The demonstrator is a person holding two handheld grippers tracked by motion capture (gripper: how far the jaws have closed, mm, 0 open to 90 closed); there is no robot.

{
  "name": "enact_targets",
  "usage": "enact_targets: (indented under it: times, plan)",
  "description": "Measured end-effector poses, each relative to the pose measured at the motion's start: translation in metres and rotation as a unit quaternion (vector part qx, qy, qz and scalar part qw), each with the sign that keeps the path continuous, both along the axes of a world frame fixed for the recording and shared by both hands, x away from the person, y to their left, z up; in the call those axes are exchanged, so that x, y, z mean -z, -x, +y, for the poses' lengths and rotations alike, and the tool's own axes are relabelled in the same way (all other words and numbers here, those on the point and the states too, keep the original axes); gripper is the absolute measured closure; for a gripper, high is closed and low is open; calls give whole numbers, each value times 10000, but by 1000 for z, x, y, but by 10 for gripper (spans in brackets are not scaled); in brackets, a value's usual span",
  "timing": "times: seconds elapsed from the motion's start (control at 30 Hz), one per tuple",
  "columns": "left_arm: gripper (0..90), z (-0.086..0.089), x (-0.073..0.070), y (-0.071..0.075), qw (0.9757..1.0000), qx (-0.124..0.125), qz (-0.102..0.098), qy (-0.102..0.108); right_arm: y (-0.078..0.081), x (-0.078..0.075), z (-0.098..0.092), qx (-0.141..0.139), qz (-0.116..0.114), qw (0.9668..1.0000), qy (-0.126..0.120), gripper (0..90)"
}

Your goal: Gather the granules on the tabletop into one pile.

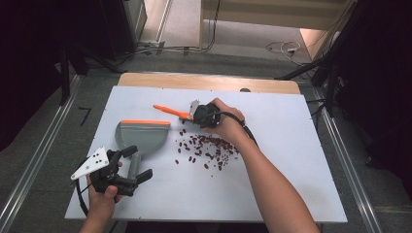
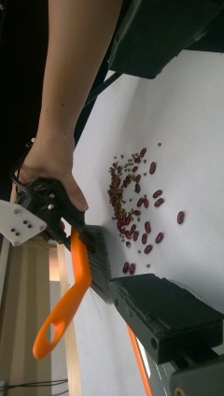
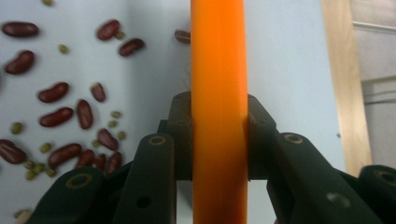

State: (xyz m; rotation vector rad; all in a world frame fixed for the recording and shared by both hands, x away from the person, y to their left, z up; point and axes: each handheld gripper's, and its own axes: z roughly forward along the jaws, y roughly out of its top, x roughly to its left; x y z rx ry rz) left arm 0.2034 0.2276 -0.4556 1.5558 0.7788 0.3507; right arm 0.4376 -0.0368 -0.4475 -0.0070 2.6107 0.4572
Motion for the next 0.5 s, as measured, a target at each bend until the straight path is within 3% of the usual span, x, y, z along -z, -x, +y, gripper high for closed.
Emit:
enact_targets:
  times: [0.07,0.23,0.5]
  plan:
    - [10,0,0,0,10000,-2,1,1,4,1,2,-85,-77,9999,112,681]
    - [10,-1,0,0,10000,-13,11,-34,17,-1,-1,-336,67,9992,199,681]
    - [10,-2,0,-1,10000,-14,4,-53,43,1,-13,-626,115,9978,166,681]
